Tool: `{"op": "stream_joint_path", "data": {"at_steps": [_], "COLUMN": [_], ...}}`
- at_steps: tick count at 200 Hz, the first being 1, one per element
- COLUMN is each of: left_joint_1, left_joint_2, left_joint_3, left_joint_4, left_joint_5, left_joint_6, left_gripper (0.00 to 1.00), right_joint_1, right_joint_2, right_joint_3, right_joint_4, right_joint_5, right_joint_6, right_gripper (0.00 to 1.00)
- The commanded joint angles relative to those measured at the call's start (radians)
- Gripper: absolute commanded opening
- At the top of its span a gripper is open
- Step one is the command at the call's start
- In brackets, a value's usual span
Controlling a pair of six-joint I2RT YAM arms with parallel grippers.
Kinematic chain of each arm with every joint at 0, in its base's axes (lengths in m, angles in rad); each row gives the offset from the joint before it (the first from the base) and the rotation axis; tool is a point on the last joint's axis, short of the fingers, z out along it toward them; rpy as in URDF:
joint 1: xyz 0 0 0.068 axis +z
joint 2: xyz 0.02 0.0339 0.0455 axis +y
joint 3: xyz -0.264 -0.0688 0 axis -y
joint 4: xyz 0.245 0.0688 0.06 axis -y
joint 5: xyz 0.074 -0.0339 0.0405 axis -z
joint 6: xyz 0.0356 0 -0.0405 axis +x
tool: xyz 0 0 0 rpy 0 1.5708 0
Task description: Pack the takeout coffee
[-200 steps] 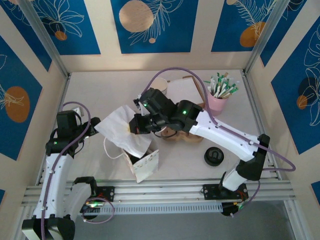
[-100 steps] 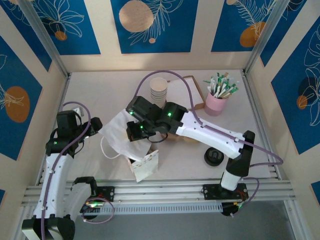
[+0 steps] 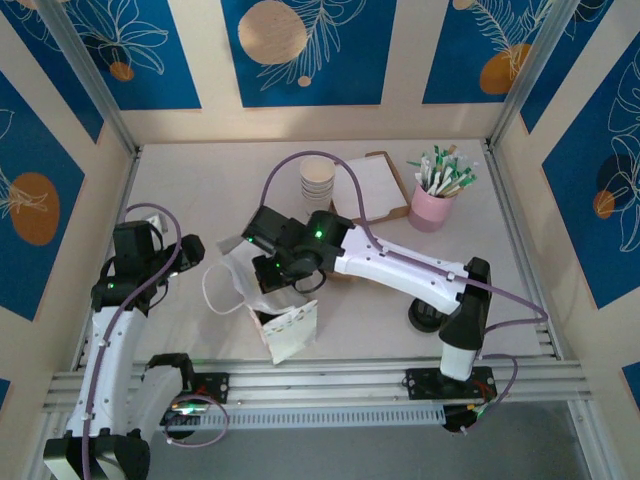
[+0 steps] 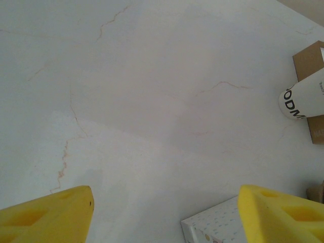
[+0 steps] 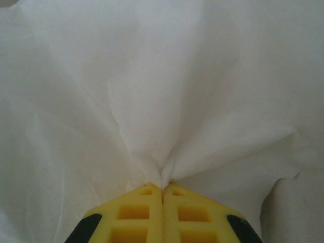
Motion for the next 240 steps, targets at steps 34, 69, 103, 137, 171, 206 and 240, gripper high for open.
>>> {"op": "stream_joint_path", "data": {"at_steps": [34, 69, 103, 137, 171, 206, 240], "left_joint_1": [0.011, 0.012, 0.012, 0.011, 0.012, 0.012, 0.012], "left_joint_2": [-0.001, -0.001, -0.001, -0.002, -0.008, -0.013, -0.013], "left_joint_3": [-0.007, -0.007, -0.007, -0.007, -0.007, -0.008, -0.007], "left_joint_4": [0.009, 0.009, 0.009, 0.009, 0.009, 0.008, 0.008], "left_joint_5": [0.0, 0.0, 0.0, -0.003, -0.01, -0.013, -0.011], "left_joint_6": [-0.003, -0.002, 0.0, -0.001, 0.001, 0.0, 0.0], "left_gripper": [0.75, 0.75, 0.75, 0.75, 0.75, 0.75, 0.75], "right_joint_1": [0.029, 0.032, 0.033, 0.03, 0.021, 0.019, 0.035], "right_joint_2": [0.072, 0.103, 0.123, 0.136, 0.139, 0.124, 0.084], "right_joint_3": [0.047, 0.053, 0.044, 0.04, 0.049, 0.105, 0.176], "right_joint_4": [-0.082, -0.079, -0.043, -0.014, 0.021, 0.027, 0.022], "right_joint_5": [0.015, 0.047, 0.04, 0.056, 0.142, 0.192, 0.206], "right_joint_6": [-0.082, -0.091, -0.093, -0.079, -0.048, -0.045, -0.074], "right_gripper": [0.0, 0.05, 0.08, 0.12, 0.13, 0.27, 0.49]}}
